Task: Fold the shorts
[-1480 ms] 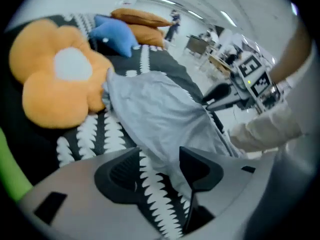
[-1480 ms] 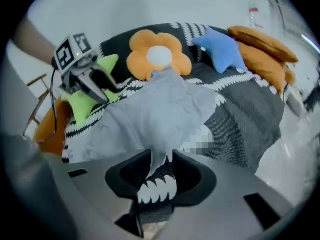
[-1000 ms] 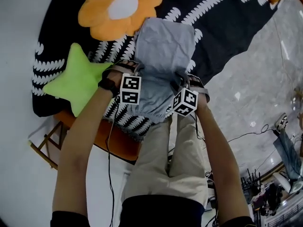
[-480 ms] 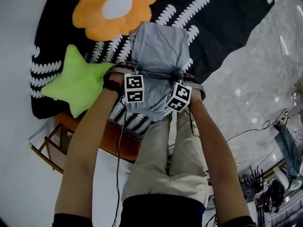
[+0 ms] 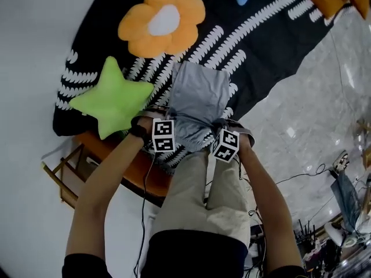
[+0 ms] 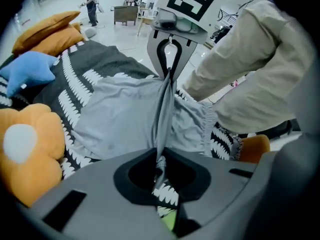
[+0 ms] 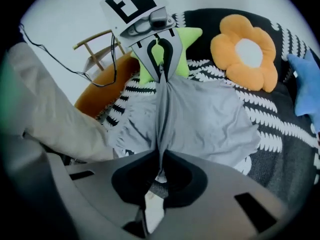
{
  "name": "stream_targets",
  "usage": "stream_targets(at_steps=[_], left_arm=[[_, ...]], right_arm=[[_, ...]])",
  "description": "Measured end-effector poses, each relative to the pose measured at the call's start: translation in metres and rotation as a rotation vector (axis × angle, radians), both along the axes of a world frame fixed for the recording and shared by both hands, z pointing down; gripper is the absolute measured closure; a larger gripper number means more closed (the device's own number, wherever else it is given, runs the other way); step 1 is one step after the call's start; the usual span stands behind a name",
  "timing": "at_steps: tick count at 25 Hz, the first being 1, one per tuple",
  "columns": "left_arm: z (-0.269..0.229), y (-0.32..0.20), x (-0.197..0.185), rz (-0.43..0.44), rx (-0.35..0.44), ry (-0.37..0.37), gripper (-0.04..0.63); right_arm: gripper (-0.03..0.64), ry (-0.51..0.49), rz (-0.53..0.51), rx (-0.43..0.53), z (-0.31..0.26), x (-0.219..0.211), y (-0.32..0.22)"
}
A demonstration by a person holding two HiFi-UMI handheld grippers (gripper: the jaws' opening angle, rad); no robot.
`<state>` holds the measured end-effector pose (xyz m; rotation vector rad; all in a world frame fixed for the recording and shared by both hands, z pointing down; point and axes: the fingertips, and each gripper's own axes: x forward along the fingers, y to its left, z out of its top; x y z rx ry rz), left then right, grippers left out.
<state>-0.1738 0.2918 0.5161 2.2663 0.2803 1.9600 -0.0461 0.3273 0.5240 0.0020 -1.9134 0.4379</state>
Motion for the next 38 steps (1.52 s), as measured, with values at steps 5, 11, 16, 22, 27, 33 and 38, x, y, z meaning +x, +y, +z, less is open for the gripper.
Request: stream_targets(at_steps=[5,11,16,22,27,33,38], left_arm=[[-0.041,-0.024,0.016,-0.045,0.018,0.051,0.551],[-0.084,-0.147,0.054,-0.074,0.115,0.084,0.551],[-0.153,-0.245,0.091,-0.118,0.183,0.114,0.551],[-0.247,-0.351,0.137,-0.029,0.437,0.175,0.551],[-0.235,-0.365,0.140,0.029,0.578,0.211,0.549],[-0.105,-0.334,0.067,-0.016,0.531,0.132,0.548],[-0.022,-0.258,0.078,0.051,0.432,0.115,0.548]], right_arm=[[0.575,-0.070,0.048,0.008,-0.047,0.025,-0.029],[0.575,-0.063,0.086,0.106,-0.095,0.067,-0.163],[0.575,-0.066,0.093,0.203,-0.165,0.107,-0.267],[0.574,-0.057,0.164,0.421,-0.255,0.149,-0.365],[0.574,-0.047,0.218,0.525,-0.245,0.150,-0.372],[0.574,0.022,0.208,0.532,-0.115,0.079,-0.340],[0.574,0.059,0.142,0.457,-0.029,0.087,-0.253]])
